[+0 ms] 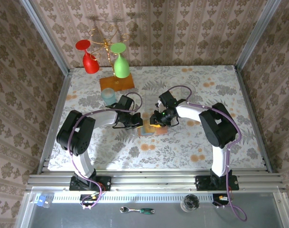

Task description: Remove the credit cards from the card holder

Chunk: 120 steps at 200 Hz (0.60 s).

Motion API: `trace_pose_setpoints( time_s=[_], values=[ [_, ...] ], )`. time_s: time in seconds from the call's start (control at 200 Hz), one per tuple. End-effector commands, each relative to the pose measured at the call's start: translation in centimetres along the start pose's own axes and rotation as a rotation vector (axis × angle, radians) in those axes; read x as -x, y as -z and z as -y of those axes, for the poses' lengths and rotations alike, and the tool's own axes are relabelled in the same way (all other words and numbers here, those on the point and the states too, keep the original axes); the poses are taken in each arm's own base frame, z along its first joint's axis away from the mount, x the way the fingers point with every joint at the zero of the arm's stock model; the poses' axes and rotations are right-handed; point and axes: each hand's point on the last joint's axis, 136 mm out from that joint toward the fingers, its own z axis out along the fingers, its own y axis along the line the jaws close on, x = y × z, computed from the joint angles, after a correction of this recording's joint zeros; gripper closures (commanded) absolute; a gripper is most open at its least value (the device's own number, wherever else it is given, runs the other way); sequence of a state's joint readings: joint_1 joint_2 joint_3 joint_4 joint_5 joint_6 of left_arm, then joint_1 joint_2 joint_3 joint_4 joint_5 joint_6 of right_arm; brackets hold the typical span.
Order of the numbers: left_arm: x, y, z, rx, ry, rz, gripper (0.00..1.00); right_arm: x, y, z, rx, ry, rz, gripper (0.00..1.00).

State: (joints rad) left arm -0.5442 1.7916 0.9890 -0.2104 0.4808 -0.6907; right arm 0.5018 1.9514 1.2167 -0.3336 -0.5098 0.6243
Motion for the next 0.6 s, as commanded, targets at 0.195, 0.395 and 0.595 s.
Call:
trace_pose_setpoints(
  time_s=[0.195, 0.395, 0.595],
  values=[
    [0.4, 0.1, -2.0, 0.066, 0.0, -0.013, 1.0, 0.5, 2.2, 0.0, -0.058, 0.021, 0.044, 0.74],
    [1.0, 1.0, -1.0, 0.04, -0.016, 0.008, 1.0, 0.2, 2.1, 0.4, -0.06, 0.0, 0.033, 0.74],
    [1.2, 1.8, 1.5, 0.008, -0.066, 0.013, 1.0, 0.3, 1.7, -0.3, -0.004, -0.011, 0.028, 0.74]
  ],
)
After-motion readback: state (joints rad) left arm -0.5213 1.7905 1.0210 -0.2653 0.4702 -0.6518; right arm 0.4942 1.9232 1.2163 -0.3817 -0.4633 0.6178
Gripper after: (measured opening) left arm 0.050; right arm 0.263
